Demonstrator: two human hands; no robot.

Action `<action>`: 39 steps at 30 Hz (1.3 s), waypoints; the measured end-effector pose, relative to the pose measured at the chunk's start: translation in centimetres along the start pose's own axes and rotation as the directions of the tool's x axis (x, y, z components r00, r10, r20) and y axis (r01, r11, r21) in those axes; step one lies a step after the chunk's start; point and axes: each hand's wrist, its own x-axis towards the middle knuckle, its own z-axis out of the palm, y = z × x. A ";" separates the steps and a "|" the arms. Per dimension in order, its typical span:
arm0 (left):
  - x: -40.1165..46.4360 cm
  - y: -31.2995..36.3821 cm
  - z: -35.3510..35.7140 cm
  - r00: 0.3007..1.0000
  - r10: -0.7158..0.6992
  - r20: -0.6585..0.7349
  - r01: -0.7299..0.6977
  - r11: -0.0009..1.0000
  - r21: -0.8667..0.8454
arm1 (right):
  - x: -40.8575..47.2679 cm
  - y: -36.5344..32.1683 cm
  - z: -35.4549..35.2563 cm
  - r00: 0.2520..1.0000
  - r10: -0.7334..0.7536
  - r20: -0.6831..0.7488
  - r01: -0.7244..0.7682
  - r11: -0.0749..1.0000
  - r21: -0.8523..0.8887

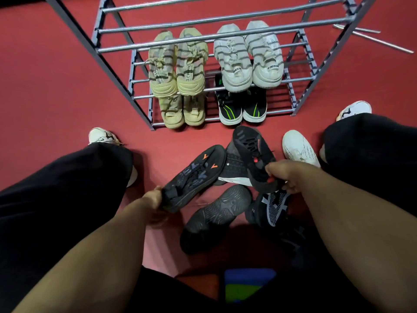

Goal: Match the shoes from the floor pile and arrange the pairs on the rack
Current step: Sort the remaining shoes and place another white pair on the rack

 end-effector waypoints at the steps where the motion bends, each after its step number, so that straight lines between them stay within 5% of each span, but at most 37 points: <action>1: 0.0 -0.2 0.2 1.000 0.011 -0.026 -0.009 0.997 0.079 | -0.1 0.0 0.0 1.000 0.001 -0.005 -0.001 1.000 -0.007; 6: 0.7 0.4 0.7 0.987 0.158 -0.038 -0.150 0.977 0.149 | 1.9 -0.2 -0.5 0.964 -0.006 -0.265 -0.023 0.994 -0.107; 9: 1.4 0.7 1.1 0.950 0.289 -0.122 -0.195 0.849 0.490 | 2.5 0.1 -1.1 0.861 0.014 -0.508 -0.113 0.980 -0.165; 11: 0.6 1.1 1.7 0.847 0.472 -0.245 -0.215 0.726 0.654 | 2.4 -0.2 -1.1 0.833 -0.100 -0.544 -0.006 0.982 -0.191; 14: -1.8 2.6 3.9 0.681 0.701 -0.212 -0.450 0.628 0.635 | 1.7 -1.1 0.2 0.806 -0.332 -0.489 0.233 0.939 -0.254; 17: -3.3 3.0 7.2 0.692 0.717 0.084 -0.615 0.526 0.587 | 1.3 -2.0 2.5 0.763 -0.534 -0.364 0.404 0.833 -0.378; 19: -3.9 2.4 8.8 0.651 0.703 0.285 -0.671 0.358 0.649 | 1.6 -1.7 4.6 0.751 -0.635 -0.181 0.472 0.708 -0.526; 22: -3.2 0.6 10.0 0.681 0.585 0.440 -0.657 0.224 0.719 | 2.8 0.1 7.6 0.781 -0.624 -0.008 0.409 0.522 -0.748; 27: -1.6 -0.9 9.2 0.771 0.492 0.403 -0.567 0.243 0.787 | 4.8 0.8 7.7 0.811 -0.577 -0.094 0.151 0.361 -0.920; 35: -1.4 0.6 8.6 0.743 0.573 0.345 -0.580 0.294 0.760 | 5.3 -0.4 5.9 0.843 -0.519 -0.144 0.040 0.328 -0.944; 39: -2.0 2.5 8.4 0.775 0.603 0.189 -0.591 0.586 0.555 | 3.9 -1.1 5.2 0.816 -0.561 -0.140 0.086 0.358 -0.930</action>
